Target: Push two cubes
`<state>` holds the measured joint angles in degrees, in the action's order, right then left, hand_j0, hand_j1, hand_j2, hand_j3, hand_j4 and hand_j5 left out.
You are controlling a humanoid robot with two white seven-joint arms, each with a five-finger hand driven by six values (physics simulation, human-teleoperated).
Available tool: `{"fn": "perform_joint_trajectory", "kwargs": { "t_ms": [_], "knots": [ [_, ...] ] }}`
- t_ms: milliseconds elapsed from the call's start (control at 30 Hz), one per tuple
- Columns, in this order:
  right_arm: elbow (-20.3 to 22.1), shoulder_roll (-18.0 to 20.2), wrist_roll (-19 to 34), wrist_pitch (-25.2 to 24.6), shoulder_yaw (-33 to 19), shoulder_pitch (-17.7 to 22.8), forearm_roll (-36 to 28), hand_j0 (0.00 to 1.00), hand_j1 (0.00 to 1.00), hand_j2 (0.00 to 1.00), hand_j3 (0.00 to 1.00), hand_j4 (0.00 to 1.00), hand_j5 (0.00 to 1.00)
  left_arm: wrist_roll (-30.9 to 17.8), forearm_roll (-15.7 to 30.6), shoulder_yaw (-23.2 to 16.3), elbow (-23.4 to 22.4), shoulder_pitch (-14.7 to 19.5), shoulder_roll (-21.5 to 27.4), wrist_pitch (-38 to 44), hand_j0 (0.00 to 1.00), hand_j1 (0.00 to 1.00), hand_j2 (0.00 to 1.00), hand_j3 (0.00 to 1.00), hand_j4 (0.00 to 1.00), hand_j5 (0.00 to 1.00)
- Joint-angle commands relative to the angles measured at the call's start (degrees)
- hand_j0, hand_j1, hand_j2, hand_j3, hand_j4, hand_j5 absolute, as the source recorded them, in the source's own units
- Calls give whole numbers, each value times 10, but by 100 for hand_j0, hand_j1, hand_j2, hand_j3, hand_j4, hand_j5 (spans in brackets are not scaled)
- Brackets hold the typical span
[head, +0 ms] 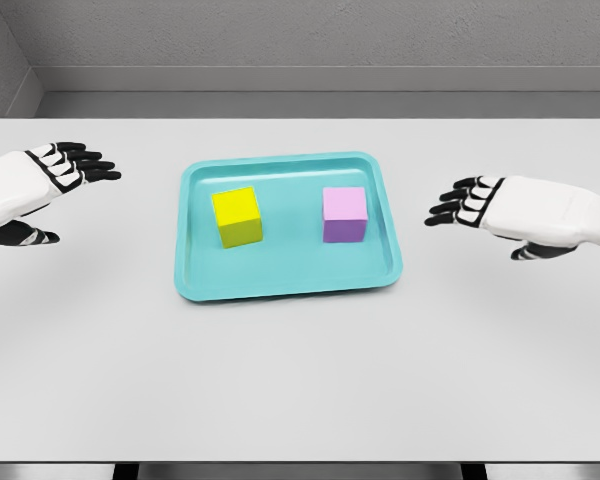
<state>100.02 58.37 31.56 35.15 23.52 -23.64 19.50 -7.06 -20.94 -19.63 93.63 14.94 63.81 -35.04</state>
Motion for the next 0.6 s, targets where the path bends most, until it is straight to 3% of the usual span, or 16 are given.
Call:
{"fn": "perform_joint_trajectory", "kwargs": {
  "t_ms": [0, 67, 133, 233, 300, 333, 367, 400, 500, 533, 567],
  "knots": [
    [-4, 3, 2, -2, 18, 0, 2, 100, 100, 100, 100, 100, 100, 0, 4, 0, 0, 0, 1, 0, 100, 100, 100, 100, 100, 100],
    [-5, 5, 0, -2, 22, -6, -1, 100, 100, 100, 100, 100, 100, 0, 4, 0, 0, 0, 2, 0, 97, 97, 97, 97, 97, 97],
    [7, 10, -4, -2, 89, -27, 2, 100, 100, 100, 100, 100, 100, 0, -4, 0, 0, 0, 3, 0, 91, 91, 91, 91, 91, 91],
    [-7, 21, -51, -2, 67, -33, -3, 100, 100, 100, 100, 100, 100, 0, -37, 0, 0, 2, -5, 0, 77, 77, 77, 77, 77, 77],
    [-32, 14, -36, -2, 38, -53, 0, 100, 100, 100, 100, 100, 100, -1, -44, 0, 0, 1, -13, 0, 73, 73, 73, 73, 73, 73],
    [-47, 13, 16, -2, 38, -81, 1, 100, 100, 100, 100, 100, 100, -8, -55, -1, 0, 1, -18, 0, 69, 69, 69, 69, 69, 69],
    [-51, 5, 34, -2, 39, -95, 2, 95, 95, 95, 95, 95, 95, -8, -59, -1, 0, 1, -26, 0, 69, 69, 69, 69, 69, 69],
    [-68, -13, 34, -2, 41, -116, 5, 94, 94, 94, 94, 94, 94, -9, -67, -2, -1, 0, -28, 0, 69, 69, 69, 69, 69, 69],
    [-119, -103, 34, -2, 43, -144, 99, 88, 88, 88, 88, 88, 88, -9, -93, -25, -6, 3, -36, 0, 69, 69, 69, 69, 69, 69],
    [-138, -125, 34, -2, 48, -159, 106, 79, 79, 79, 79, 79, 79, -9, -106, -28, -8, 3, -40, 0, 69, 69, 69, 69, 69, 69],
    [-157, -139, 34, -2, 58, -175, 120, 79, 79, 79, 79, 79, 79, -10, -115, -37, -8, 6, -42, 0, 69, 69, 69, 69, 69, 69]
  ]
}}
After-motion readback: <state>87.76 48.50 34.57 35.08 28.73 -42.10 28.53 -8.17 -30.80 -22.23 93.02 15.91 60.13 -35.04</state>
